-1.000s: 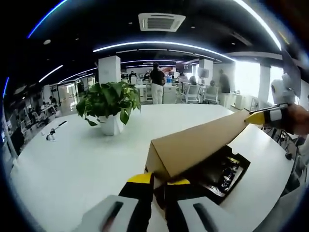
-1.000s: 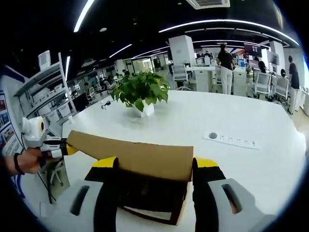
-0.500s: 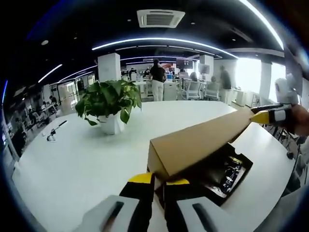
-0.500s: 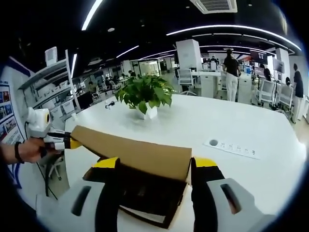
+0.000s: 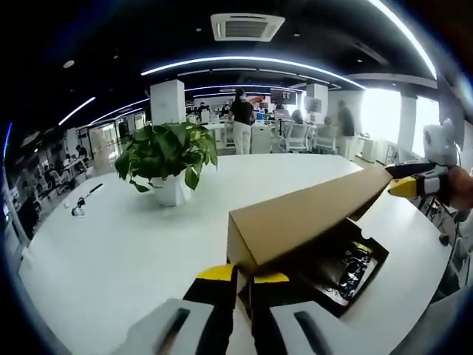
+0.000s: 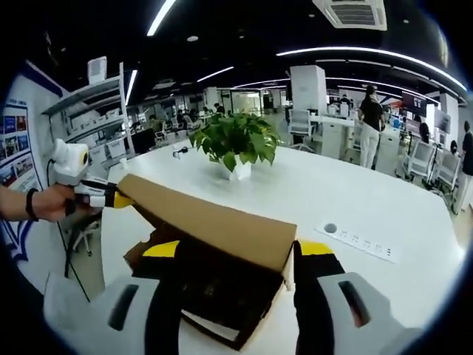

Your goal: Operate the shoe box by opening the lid, removing the specified soft item, and placing it in the target area until the item is outside and the box remains undamaged.

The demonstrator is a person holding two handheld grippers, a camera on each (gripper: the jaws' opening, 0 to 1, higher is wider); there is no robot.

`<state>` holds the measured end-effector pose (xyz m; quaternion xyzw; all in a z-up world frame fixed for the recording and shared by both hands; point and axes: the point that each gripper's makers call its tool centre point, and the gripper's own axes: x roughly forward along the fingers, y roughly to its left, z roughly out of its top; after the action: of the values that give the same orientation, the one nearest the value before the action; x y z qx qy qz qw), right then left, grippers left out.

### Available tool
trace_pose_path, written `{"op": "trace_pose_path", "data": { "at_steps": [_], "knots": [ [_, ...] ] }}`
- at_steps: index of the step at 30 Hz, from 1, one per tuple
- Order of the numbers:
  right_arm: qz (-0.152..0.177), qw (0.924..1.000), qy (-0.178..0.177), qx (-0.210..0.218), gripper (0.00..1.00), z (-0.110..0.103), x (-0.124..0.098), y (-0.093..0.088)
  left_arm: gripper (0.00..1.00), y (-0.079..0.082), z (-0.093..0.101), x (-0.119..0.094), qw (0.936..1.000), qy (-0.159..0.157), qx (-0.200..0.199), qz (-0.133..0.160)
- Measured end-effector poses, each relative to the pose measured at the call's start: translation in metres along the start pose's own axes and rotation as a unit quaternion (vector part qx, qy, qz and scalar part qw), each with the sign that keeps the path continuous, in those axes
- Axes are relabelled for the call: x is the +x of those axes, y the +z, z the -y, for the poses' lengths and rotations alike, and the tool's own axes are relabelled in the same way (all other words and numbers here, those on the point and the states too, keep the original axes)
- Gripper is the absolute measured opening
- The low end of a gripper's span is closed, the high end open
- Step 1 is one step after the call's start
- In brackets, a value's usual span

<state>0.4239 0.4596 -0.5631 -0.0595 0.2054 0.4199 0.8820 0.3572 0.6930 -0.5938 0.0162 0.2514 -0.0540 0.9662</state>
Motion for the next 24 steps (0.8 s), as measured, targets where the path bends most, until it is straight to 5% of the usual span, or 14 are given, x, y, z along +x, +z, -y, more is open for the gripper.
{"op": "trace_pose_path", "data": {
  "at_steps": [12,24],
  "knots": [
    [-0.004,0.9994,-0.030,-0.018,0.36,0.017,0.003,0.004,0.04,0.004,-0.003,0.003,1.0000,0.002,0.000,0.001],
    [-0.002,0.9987,-0.038,-0.033,0.30,0.027,0.010,0.009,0.04,0.010,-0.008,0.009,1.0000,0.003,-0.003,0.004]
  ]
}}
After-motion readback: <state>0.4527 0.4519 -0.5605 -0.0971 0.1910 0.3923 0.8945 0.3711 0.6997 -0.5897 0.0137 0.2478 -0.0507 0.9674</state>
